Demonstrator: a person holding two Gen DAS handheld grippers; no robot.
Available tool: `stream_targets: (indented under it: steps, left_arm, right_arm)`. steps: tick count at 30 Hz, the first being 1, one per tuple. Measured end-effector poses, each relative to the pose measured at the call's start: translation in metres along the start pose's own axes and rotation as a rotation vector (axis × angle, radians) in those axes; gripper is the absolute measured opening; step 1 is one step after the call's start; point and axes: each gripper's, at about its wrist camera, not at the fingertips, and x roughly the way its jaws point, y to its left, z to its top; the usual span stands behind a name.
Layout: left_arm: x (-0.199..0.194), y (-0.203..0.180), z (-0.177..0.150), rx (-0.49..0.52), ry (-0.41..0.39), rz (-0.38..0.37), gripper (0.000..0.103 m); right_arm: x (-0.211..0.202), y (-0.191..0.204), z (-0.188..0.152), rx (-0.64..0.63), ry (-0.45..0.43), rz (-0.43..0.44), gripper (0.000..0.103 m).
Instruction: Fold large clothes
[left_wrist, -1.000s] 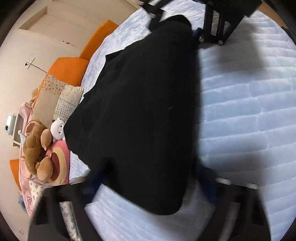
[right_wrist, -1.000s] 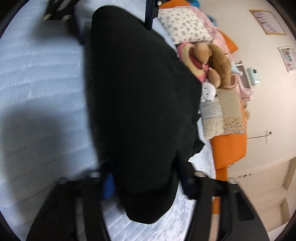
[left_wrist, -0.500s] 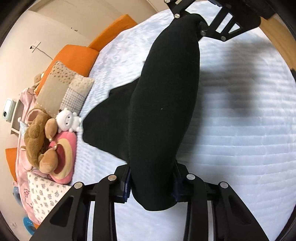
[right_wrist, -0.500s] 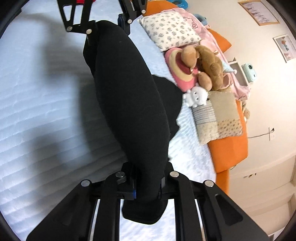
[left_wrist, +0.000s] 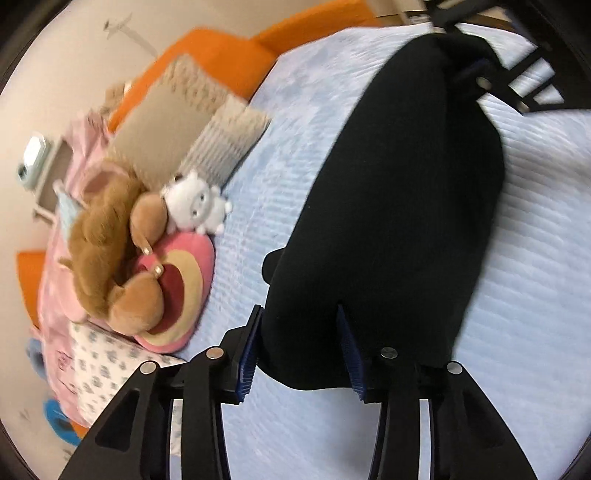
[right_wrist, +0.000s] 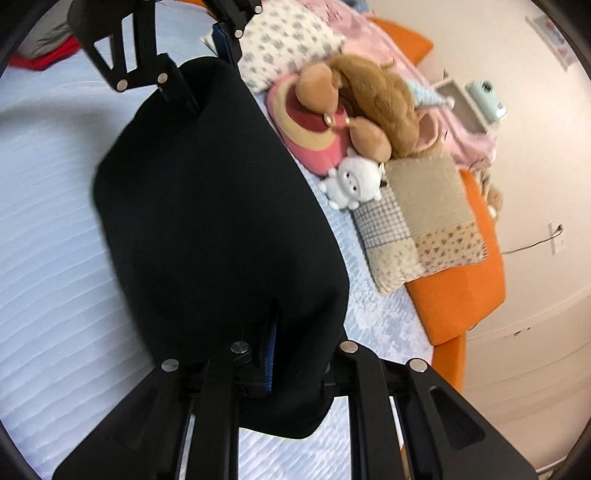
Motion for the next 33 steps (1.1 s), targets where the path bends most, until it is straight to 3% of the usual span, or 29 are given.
stream_targets:
  steps: [7,12,15,16,17,18,19,20,23,25,28,30,32,33]
  left_arm:
    - [0.098,0.035,0.026,-0.102,0.119,-0.061,0.049]
    - [0.137,0.025,0.032,-0.126,0.144,-0.043,0.051]
    - [0.147,0.013,0.029,-0.139,0.132,0.003,0.055]
    - [0.147,0.014,0.027,-0.151,0.126,0.023,0.058]
    - [0.147,0.016,0.026,-0.165,0.119,0.053,0.071]
    - [0.148,0.020,0.023,-0.188,0.114,0.091,0.091]
    - [0.145,0.029,0.020,-0.229,0.100,0.134,0.098]
    - [0.140,0.036,0.016,-0.267,0.087,0.139,0.100]
    - [0.116,0.068,-0.002,-0.437,0.019,0.076,0.100]
    - [0.097,0.087,-0.013,-0.539,-0.019,0.080,0.100]
    - [0.069,0.105,-0.016,-0.680,-0.156,-0.002,0.100]
    - [0.059,0.105,-0.008,-0.744,-0.269,-0.079,0.100]
    - [0.069,0.101,0.008,-0.734,-0.270,-0.077,0.100]
    - [0.083,0.095,0.019,-0.699,-0.226,-0.057,0.100]
  right_arm:
    - [0.098,-0.016,0.010,0.087,0.101,0.082,0.018]
    - [0.149,-0.006,0.006,0.113,0.168,0.100,0.032]
    - [0.164,0.003,0.006,0.134,0.179,0.015,0.045]
    - [0.164,0.005,0.004,0.141,0.178,-0.028,0.056]
    - [0.162,0.004,0.003,0.142,0.177,-0.071,0.069]
    - [0.158,0.001,0.001,0.151,0.170,-0.105,0.076]
    - [0.153,-0.002,-0.001,0.163,0.158,-0.116,0.093]
    - [0.143,-0.007,-0.004,0.180,0.130,-0.111,0.098]
    - [0.109,-0.032,-0.016,0.279,0.043,-0.052,0.098]
    - [0.091,-0.052,-0.024,0.368,-0.011,0.004,0.098]
    - [0.076,-0.081,-0.031,0.575,-0.126,0.119,0.097]
    - [0.085,-0.096,-0.033,0.748,-0.148,0.185,0.081]
    - [0.107,-0.104,-0.030,0.891,-0.112,0.249,0.046]
    - [0.114,-0.102,-0.029,0.926,-0.091,0.255,0.041]
